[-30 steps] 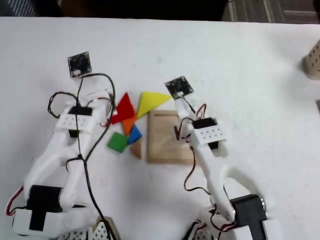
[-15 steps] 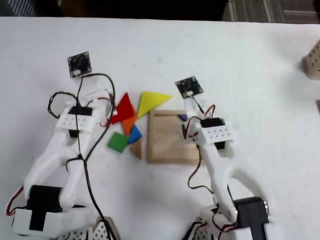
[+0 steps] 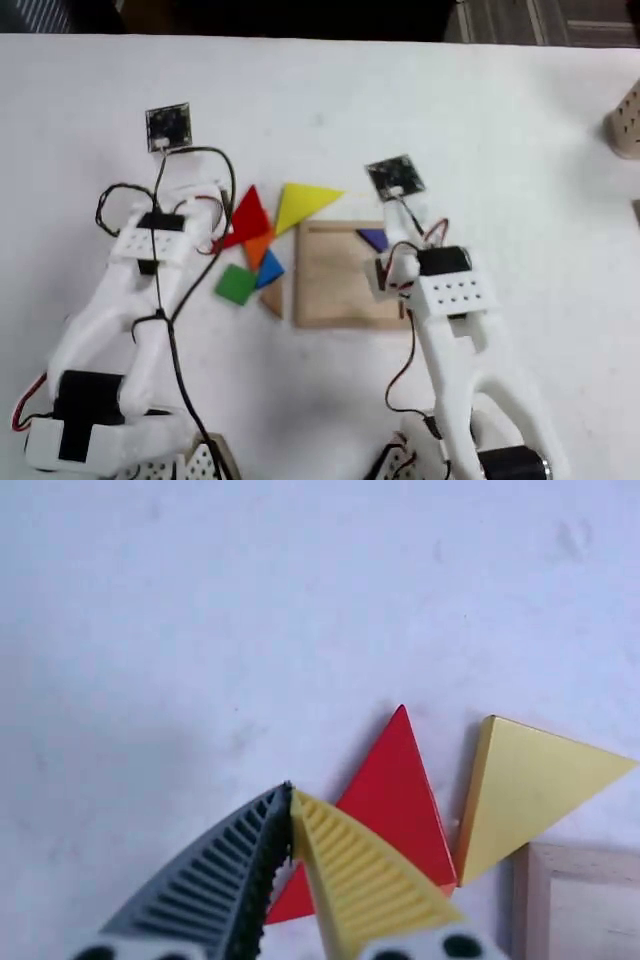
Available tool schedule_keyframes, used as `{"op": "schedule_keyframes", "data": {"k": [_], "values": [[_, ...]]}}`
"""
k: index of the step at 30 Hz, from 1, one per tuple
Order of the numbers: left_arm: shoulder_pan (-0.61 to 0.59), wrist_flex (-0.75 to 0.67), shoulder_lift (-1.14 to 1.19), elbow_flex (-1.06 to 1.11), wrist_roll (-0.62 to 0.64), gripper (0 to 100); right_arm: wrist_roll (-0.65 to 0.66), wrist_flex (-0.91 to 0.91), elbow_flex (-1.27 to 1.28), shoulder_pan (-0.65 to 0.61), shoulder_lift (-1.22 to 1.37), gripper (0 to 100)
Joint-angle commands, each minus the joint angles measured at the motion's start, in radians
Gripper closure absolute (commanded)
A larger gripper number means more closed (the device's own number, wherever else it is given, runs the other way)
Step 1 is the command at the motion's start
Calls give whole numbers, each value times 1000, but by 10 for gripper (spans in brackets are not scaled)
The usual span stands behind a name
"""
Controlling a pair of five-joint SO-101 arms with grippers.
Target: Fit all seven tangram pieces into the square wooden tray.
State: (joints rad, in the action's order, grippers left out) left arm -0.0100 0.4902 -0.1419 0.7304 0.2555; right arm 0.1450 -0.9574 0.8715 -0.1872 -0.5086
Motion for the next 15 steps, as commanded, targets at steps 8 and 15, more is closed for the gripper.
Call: {"op": "schedule_keyframes", "data": {"k": [8, 15], "values": [[10, -25, -50, -8, -9, 976, -141, 162, 38, 245, -186, 981], [10, -25, -50, -6, -9, 976, -140, 156, 180, 211, -467, 981]]}}
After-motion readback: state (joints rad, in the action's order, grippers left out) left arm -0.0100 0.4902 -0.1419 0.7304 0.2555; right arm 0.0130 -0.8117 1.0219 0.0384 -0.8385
